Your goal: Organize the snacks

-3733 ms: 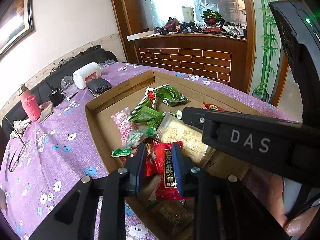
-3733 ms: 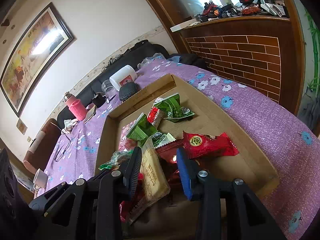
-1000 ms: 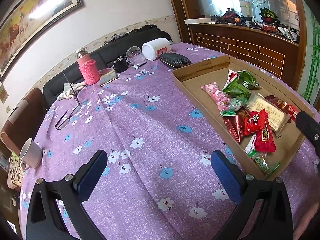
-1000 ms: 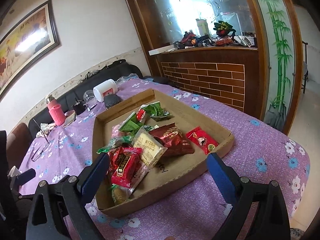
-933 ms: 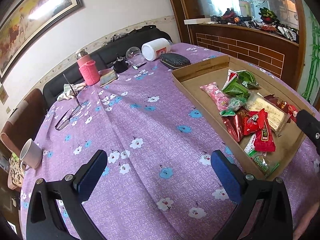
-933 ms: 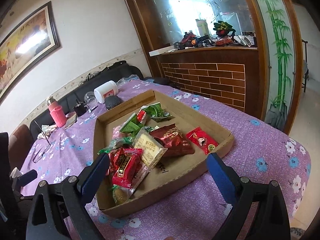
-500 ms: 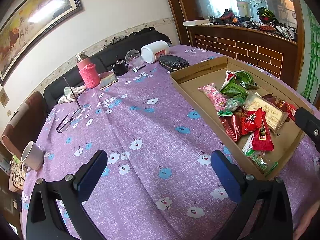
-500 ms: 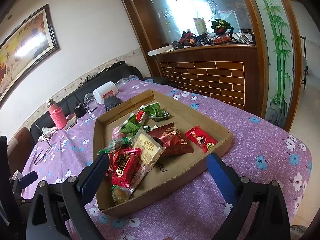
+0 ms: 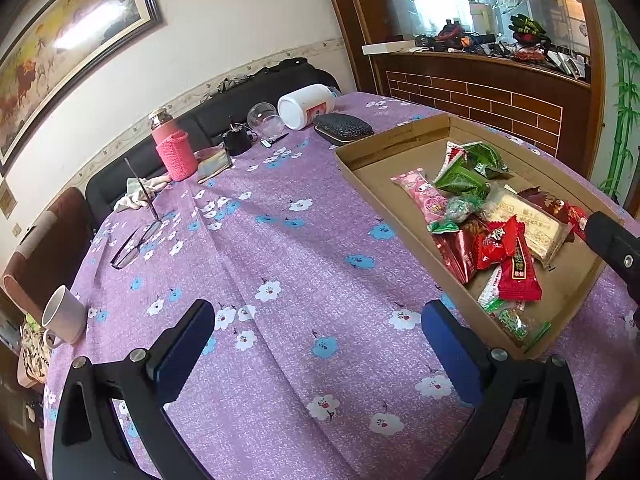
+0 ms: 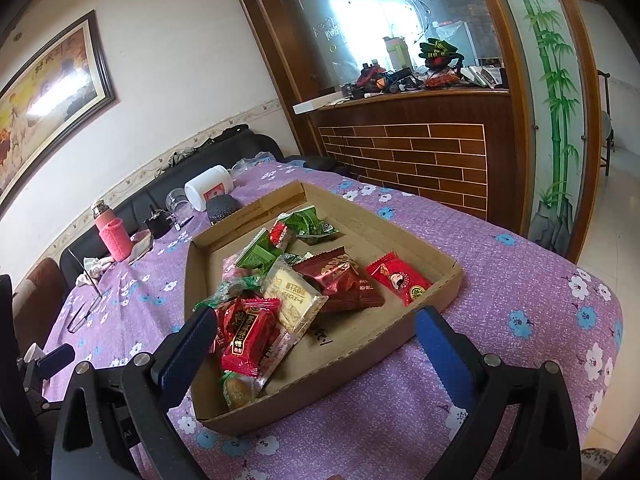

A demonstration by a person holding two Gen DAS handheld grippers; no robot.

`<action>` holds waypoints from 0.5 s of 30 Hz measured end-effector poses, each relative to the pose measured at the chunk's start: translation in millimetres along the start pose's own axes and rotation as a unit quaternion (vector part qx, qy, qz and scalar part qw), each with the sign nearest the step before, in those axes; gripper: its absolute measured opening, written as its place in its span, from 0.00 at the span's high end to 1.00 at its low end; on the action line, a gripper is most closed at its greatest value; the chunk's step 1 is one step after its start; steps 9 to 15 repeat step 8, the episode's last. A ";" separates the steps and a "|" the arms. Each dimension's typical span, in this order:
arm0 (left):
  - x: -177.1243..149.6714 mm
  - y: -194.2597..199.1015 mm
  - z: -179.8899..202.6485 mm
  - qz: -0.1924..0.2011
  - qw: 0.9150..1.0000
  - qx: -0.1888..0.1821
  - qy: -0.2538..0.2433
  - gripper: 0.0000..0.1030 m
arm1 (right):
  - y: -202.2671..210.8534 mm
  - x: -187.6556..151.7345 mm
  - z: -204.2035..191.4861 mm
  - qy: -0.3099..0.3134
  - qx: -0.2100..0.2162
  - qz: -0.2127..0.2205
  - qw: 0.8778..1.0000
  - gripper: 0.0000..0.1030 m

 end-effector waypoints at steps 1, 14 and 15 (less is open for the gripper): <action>-0.1 -0.4 0.8 -0.002 1.000 -0.003 -0.001 0.00 | 0.5 0.4 0.6 -0.001 0.000 0.001 1.000 0.02; -4.2 -2.3 3.2 -0.006 1.000 -0.013 -0.006 0.00 | 1.8 0.3 2.4 -0.002 0.000 0.002 1.000 0.02; -4.2 -2.3 3.2 -0.006 1.000 -0.013 -0.006 0.00 | 1.8 0.3 2.4 -0.002 0.000 0.002 1.000 0.02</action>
Point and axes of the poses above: each gripper's, at about its wrist camera, not at the fingertips, and y roughly against the way its jaws point, z to its right, x to its top, the point moved 3 cm from there along -y, roughly the way its jaws point
